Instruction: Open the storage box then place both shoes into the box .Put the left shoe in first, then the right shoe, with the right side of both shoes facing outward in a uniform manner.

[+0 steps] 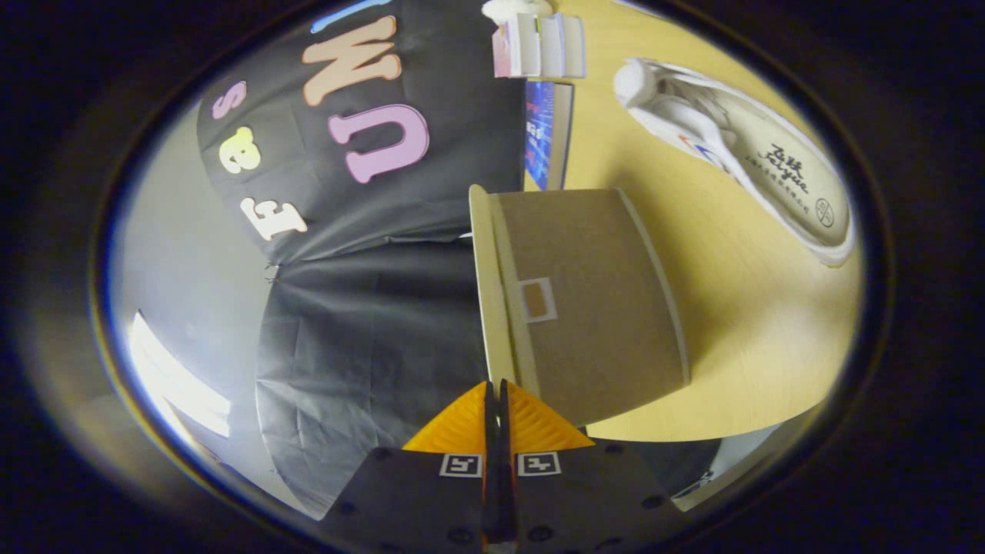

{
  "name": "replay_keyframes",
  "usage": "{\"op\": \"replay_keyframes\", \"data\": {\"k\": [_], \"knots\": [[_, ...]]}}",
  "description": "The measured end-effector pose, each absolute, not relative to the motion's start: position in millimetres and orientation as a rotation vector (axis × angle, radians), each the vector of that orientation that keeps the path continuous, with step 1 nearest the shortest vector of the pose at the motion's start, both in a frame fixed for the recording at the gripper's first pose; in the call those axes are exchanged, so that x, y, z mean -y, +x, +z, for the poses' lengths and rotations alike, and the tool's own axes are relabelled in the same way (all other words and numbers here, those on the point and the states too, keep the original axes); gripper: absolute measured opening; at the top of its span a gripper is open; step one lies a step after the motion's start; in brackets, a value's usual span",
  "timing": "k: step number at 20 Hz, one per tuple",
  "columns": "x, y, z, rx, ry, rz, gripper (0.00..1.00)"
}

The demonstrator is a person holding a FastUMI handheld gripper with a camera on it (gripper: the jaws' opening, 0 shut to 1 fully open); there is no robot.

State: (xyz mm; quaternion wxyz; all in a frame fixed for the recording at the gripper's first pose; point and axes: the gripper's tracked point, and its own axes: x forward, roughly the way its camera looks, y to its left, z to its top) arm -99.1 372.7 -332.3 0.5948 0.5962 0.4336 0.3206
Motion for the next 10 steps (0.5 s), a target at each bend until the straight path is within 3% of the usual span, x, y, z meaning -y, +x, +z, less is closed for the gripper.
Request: {"op": "replay_keyframes", "data": {"k": [10], "knots": [[-386,-103,-339,-1.056,1.217,0.726,0.02]]}}
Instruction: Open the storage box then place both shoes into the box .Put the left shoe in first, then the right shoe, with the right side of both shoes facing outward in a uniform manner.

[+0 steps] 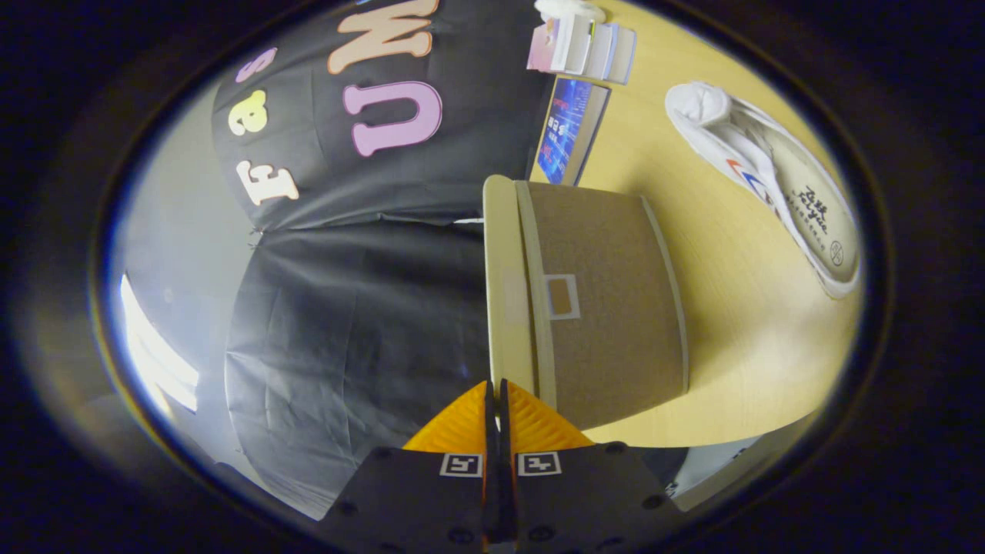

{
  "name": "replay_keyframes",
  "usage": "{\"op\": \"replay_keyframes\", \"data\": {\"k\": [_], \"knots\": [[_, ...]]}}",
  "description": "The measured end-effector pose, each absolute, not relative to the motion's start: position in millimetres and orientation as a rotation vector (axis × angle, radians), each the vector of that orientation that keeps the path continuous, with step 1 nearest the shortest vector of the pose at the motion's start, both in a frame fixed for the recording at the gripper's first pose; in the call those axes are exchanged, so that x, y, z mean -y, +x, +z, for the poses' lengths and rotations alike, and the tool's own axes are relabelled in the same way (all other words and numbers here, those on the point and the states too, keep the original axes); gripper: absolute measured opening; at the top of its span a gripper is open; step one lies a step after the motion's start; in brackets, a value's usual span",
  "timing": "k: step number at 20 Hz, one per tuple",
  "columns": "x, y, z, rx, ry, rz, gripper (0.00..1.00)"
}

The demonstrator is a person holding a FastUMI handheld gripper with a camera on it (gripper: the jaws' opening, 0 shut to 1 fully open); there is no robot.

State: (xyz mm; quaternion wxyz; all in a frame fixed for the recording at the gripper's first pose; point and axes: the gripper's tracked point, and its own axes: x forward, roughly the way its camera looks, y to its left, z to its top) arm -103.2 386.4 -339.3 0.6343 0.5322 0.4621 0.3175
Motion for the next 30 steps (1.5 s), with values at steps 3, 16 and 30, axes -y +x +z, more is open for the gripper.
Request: {"op": "replay_keyframes", "data": {"k": [3,16,30], "knots": [[-381,-102,-354,-1.080,1.198,0.681,0.02],[-396,-99,-362,-1.127,1.287,0.708,0.09],[-463,-99,-218,-0.956,1.106,0.975,0.03]]}}
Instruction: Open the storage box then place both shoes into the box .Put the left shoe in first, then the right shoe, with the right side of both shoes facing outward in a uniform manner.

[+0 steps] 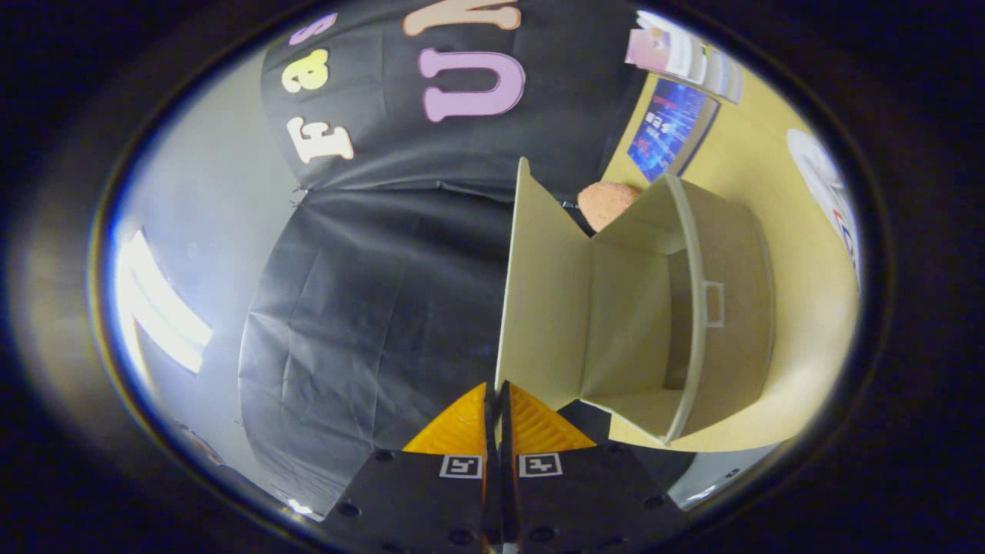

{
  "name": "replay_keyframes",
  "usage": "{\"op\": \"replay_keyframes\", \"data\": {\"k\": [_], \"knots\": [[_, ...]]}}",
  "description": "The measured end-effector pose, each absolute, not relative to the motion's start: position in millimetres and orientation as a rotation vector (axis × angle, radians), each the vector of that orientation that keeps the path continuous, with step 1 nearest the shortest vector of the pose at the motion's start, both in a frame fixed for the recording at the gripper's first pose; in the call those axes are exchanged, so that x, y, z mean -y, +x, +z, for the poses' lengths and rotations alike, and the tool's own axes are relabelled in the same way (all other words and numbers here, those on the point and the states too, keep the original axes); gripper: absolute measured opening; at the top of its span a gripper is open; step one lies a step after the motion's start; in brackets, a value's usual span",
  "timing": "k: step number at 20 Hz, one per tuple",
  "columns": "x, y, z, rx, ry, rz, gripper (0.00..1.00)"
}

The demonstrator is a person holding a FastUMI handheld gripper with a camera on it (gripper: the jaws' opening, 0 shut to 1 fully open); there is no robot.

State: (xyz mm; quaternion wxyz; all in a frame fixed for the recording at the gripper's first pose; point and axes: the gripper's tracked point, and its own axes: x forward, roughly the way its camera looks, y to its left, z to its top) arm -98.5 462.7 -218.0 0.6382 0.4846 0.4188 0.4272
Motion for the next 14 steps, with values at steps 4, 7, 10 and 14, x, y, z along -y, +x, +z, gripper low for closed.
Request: {"op": "replay_keyframes", "data": {"k": [4,7,10,14], "knots": [[-513,-98,-192,-0.936,1.018,1.025,0.03],[-556,-100,-188,-0.928,0.936,1.058,0.03],[-597,-104,-193,-0.947,0.885,1.065,0.03],[-636,-111,-198,-0.937,0.789,1.089,0.07]]}}
